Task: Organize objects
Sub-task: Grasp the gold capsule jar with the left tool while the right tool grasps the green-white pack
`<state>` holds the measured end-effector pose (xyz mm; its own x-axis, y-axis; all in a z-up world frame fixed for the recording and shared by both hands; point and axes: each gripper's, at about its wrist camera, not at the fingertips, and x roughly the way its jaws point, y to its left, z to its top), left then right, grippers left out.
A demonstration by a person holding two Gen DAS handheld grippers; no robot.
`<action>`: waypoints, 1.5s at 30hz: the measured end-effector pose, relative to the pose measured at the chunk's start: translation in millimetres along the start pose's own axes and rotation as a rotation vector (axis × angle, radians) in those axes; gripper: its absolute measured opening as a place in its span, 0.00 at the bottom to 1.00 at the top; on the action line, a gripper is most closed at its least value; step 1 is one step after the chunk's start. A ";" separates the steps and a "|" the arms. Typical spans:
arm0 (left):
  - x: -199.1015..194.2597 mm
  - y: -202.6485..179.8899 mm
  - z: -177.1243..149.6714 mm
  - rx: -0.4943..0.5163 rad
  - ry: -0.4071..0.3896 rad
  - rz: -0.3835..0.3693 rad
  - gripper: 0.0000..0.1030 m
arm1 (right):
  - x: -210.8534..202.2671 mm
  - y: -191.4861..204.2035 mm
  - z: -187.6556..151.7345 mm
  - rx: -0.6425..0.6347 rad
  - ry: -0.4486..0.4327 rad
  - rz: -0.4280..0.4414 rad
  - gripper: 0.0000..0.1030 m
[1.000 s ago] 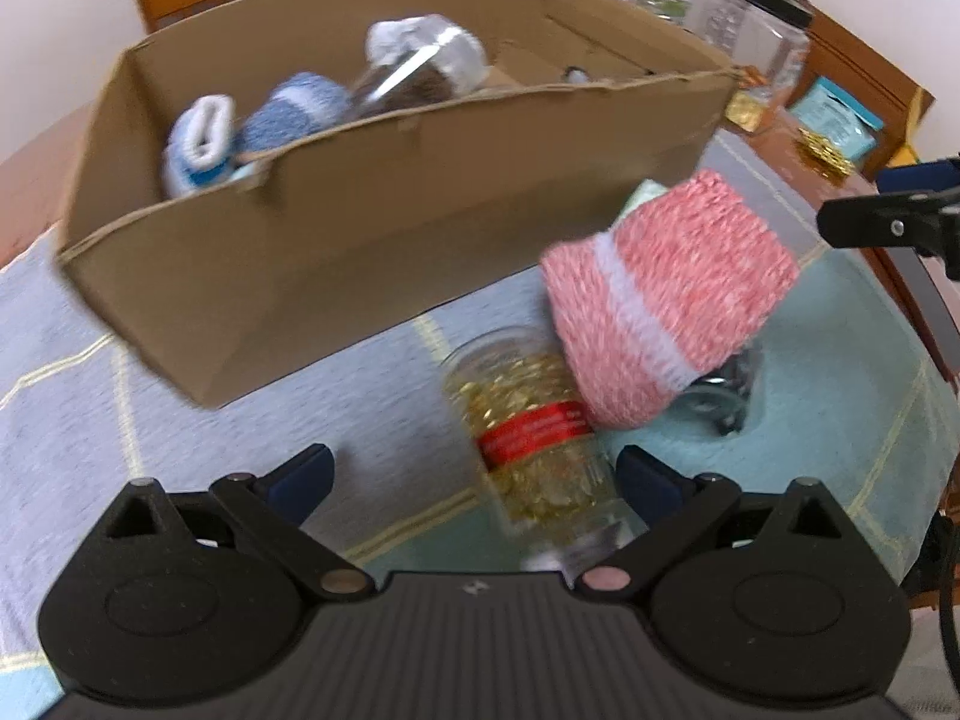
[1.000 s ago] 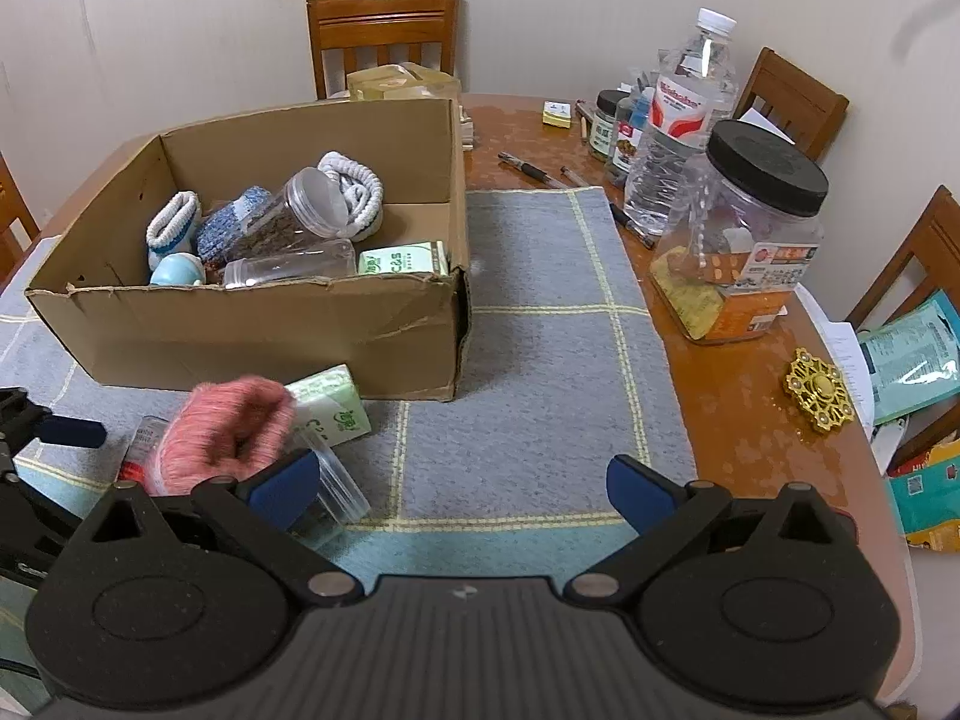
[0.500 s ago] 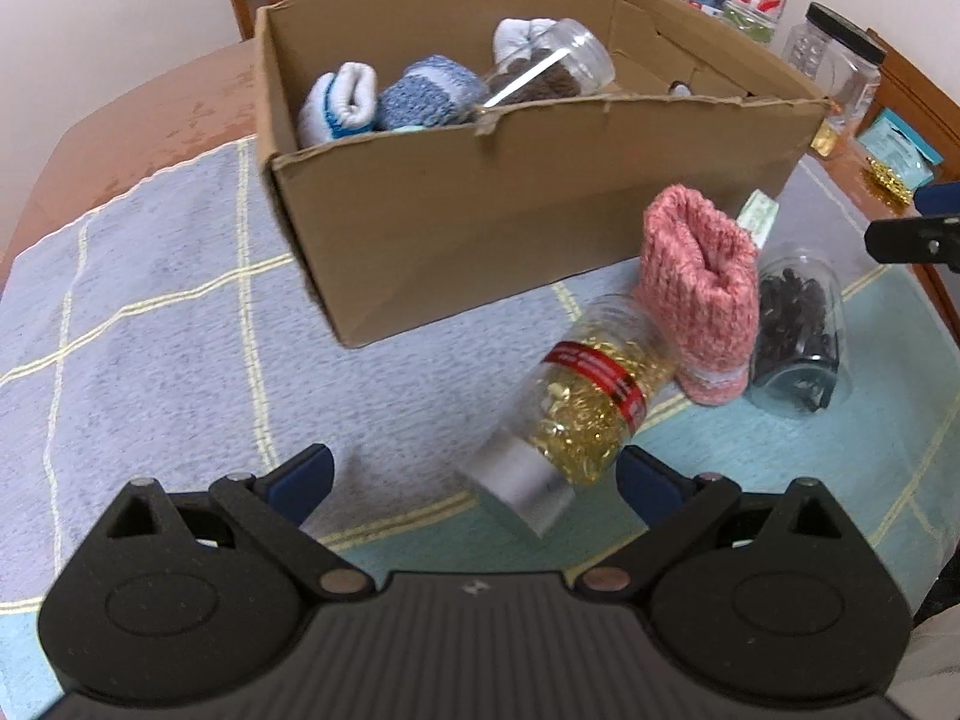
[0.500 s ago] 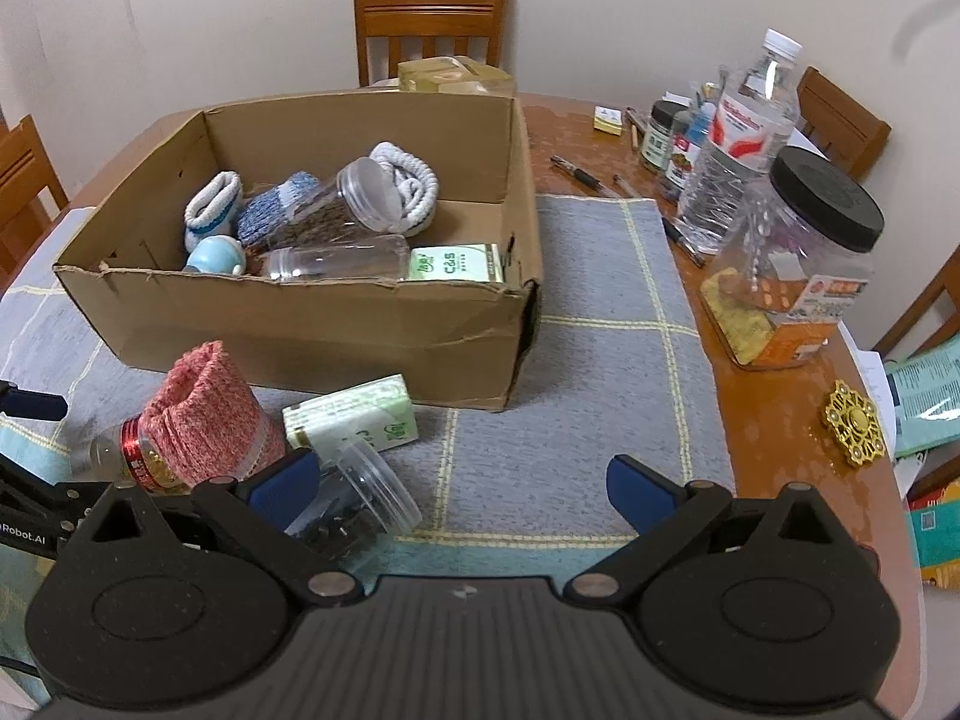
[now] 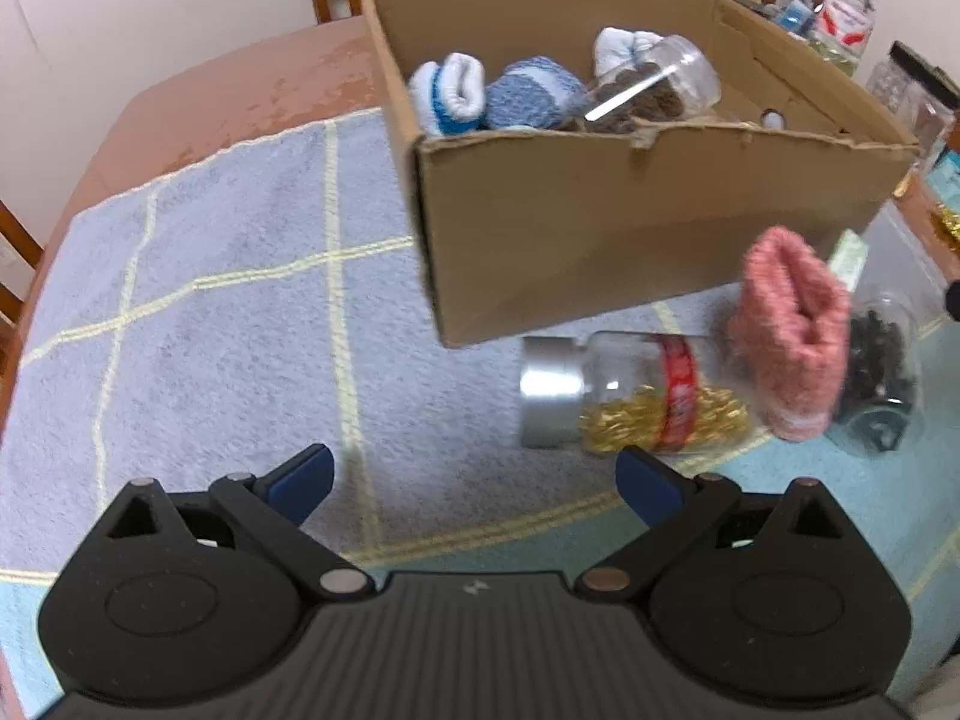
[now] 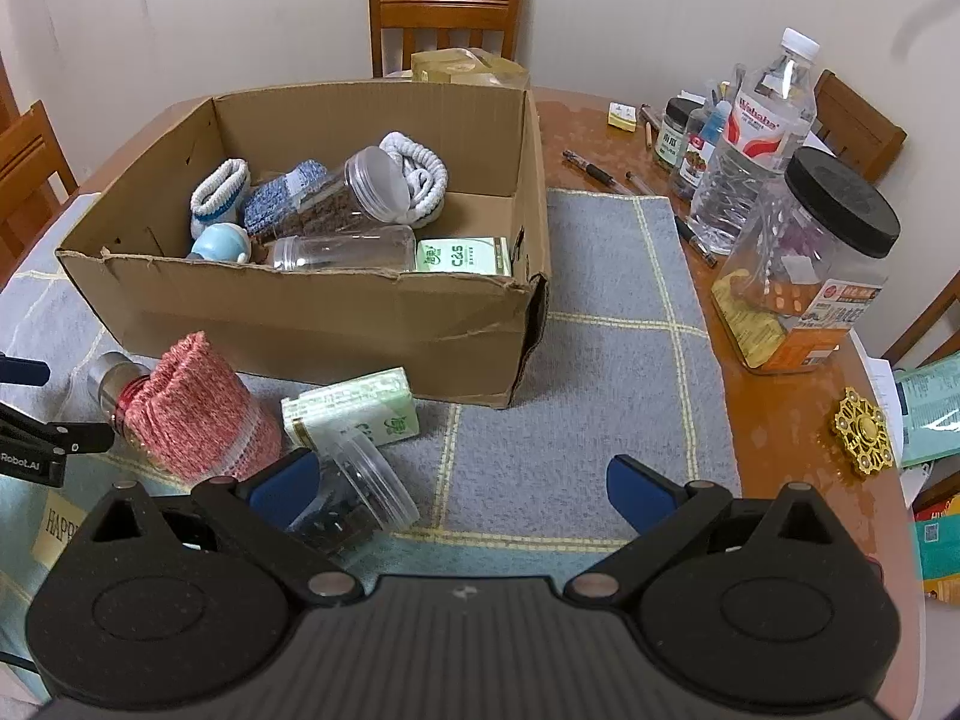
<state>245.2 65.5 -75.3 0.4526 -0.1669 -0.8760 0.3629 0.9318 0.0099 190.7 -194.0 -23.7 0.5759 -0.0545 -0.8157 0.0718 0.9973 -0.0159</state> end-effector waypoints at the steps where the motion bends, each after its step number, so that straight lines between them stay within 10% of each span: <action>1: -1.8 -2.8 -2.3 0.002 0.000 -0.018 0.97 | 0.7 -1.6 0.0 0.000 0.001 0.003 1.00; 10: -1.9 -39.9 -19.0 0.002 -0.016 -0.112 0.97 | 9.6 -10.7 4.3 -0.025 0.011 0.049 1.00; 45: 11.1 -31.1 -10.1 -0.117 -0.067 0.027 0.97 | 74.0 30.3 26.9 -0.243 0.087 0.195 0.94</action>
<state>230.7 38.0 -90.2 0.5156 -0.1588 -0.8420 0.2540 0.9668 -0.0268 257.3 -169.2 -68.9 0.4873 0.1331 -0.8630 -0.2360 0.9716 0.0166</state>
